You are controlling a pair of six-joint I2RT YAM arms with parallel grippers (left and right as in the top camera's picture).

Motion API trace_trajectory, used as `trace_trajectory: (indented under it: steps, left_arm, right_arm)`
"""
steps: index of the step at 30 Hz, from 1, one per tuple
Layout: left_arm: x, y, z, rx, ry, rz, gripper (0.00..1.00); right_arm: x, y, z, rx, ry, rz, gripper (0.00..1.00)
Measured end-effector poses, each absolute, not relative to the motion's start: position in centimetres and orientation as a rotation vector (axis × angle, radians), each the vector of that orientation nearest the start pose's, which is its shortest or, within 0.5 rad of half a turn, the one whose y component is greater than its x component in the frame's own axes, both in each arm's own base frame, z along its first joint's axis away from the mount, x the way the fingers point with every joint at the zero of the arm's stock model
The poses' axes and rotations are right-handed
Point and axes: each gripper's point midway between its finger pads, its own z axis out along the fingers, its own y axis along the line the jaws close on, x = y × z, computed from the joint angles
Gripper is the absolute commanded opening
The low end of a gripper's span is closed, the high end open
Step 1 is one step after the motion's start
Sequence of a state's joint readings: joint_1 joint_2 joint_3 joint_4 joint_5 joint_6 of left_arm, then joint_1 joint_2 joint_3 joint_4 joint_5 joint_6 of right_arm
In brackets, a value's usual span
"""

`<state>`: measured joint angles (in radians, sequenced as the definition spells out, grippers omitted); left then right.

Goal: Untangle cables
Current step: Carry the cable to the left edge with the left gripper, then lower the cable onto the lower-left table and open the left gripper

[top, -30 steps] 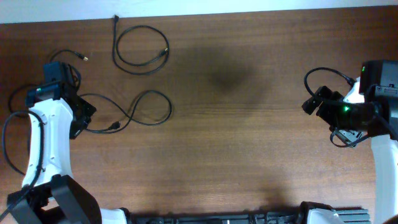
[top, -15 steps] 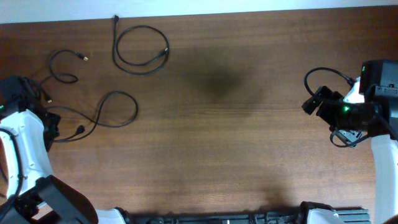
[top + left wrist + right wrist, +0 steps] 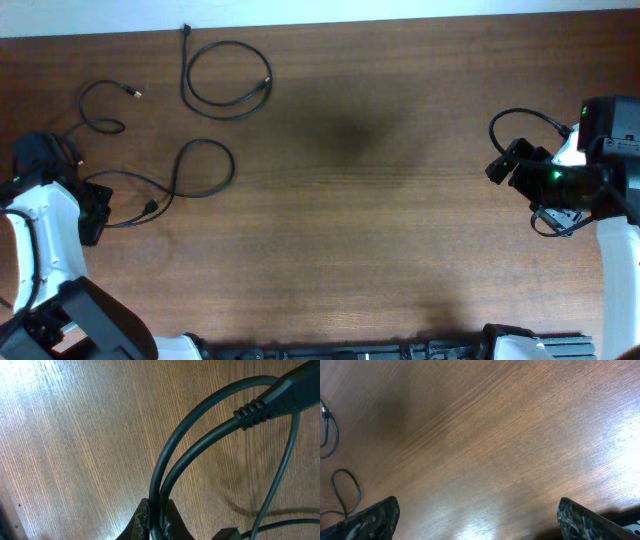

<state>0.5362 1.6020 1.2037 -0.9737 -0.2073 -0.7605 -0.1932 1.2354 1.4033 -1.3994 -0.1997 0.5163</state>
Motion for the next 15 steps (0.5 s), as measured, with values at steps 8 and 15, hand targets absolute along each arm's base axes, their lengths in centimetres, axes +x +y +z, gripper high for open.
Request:
trace_trajectory:
  steps: [8, 15]
  left_arm:
    - [26.3, 18.7, 8.1, -1.784, 2.317, 0.19, 0.35]
    - [26.2, 18.4, 8.1, -1.765, 2.351, 0.18, 0.99]
  right_arm:
    - [24.7, -1.4, 23.4, 0.933, 2.659, 0.356, 0.99]
    - [24.7, -1.4, 23.4, 0.933, 2.659, 0.356, 0.99]
